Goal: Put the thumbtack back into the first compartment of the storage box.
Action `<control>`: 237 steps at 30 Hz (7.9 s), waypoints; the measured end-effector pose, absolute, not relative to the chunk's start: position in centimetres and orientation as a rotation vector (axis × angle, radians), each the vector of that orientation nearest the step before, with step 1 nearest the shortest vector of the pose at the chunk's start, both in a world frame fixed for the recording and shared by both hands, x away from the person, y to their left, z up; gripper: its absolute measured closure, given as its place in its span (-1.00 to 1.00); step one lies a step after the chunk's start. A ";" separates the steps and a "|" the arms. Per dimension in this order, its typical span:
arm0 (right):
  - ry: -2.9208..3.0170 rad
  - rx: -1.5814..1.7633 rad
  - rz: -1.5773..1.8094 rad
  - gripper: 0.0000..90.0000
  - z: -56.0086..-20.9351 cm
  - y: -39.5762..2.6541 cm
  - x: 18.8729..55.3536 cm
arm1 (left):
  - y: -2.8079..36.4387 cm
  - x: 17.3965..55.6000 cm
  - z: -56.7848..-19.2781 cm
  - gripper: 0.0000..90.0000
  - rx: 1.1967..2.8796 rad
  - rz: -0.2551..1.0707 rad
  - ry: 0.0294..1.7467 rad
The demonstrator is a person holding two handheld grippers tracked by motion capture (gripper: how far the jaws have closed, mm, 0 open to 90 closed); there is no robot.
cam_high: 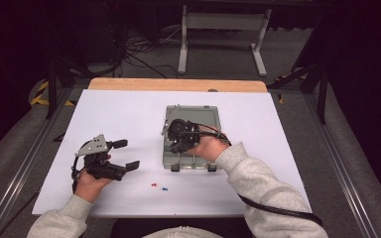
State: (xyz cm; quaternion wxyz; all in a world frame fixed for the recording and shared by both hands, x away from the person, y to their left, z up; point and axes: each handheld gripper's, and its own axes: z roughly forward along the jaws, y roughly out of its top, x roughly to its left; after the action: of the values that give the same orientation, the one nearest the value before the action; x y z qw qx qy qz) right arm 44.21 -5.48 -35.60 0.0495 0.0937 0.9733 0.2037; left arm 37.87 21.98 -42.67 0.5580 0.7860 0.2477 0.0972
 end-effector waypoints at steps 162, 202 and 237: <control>3.159 0.103 0.576 -0.16 -42.9 -2.4 36.5 | 21.6 37.8 -43.0 -0.87 1.878 0.239 0.581; 3.079 0.061 0.500 0.82 -42.6 -1.8 36.9 | 21.6 37.8 -43.0 -0.87 1.879 0.239 0.582; 3.005 0.130 0.588 0.82 -36.5 -2.8 40.6 | 21.7 37.8 -43.0 -0.87 1.878 0.232 0.582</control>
State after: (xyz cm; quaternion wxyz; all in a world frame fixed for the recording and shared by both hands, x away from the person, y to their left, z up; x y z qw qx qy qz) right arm 40.62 -2.84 -36.48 0.0382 0.0424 0.9798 0.1918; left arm 37.83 21.70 -43.00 0.5488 0.7930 0.2456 0.0979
